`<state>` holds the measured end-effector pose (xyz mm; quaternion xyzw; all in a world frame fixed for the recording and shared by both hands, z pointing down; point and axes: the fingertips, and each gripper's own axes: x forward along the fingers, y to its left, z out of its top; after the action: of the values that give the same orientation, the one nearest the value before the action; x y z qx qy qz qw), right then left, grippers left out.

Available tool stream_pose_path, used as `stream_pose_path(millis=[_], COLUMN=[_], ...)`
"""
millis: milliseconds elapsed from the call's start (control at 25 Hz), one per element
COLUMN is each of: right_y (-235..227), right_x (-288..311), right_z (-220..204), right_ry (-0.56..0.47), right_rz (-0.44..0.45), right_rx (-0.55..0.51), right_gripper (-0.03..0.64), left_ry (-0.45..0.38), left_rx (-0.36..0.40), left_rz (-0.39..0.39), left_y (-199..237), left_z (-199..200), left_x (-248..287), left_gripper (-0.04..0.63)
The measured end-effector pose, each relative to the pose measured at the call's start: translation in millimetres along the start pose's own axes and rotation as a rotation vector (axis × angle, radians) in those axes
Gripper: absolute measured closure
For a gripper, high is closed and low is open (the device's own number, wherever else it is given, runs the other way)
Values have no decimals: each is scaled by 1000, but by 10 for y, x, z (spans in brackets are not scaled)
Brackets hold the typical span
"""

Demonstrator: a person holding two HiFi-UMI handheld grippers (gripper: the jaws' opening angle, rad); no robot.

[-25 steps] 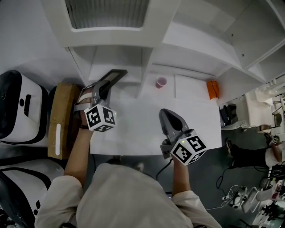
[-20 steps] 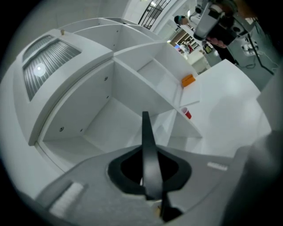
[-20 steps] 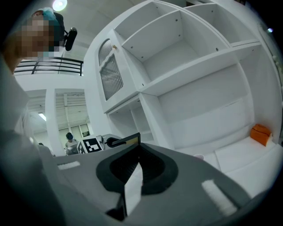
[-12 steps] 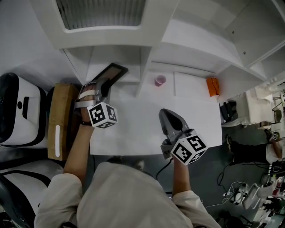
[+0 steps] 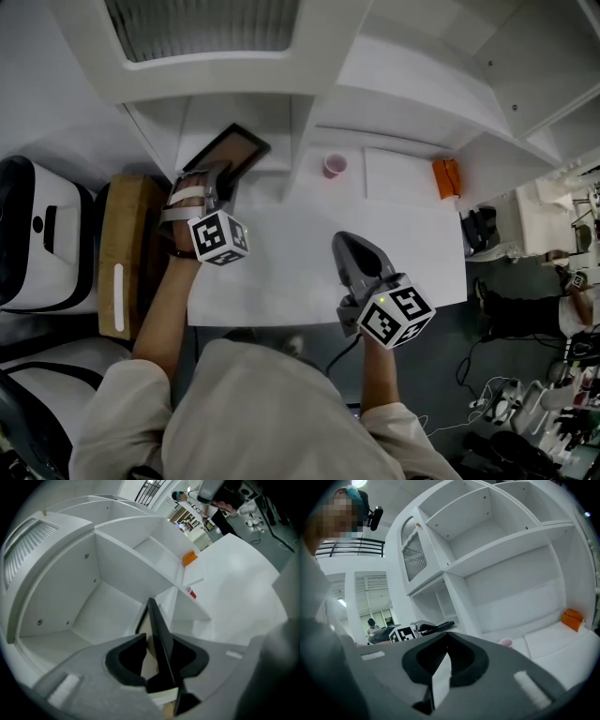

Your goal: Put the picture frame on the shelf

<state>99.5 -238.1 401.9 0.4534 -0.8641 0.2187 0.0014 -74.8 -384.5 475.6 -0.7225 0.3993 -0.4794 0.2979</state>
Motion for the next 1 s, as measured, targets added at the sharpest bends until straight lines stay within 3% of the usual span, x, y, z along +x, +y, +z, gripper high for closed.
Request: stream_pose_path(millis=[600, 1000], right_y=[-67, -72], right_x=[3, 22], right_z=[-69, -26], right_ry=[29, 33], right_rz=[-17, 3], right_rx=[11, 2], right_gripper=[611, 611], left_ry=[5, -58], left_rx=[-7, -81], left_rz=[-81, -91], left_y=[-184, -137], left_z=[26, 134], left_x=[159, 17], left_gripper=[360, 255])
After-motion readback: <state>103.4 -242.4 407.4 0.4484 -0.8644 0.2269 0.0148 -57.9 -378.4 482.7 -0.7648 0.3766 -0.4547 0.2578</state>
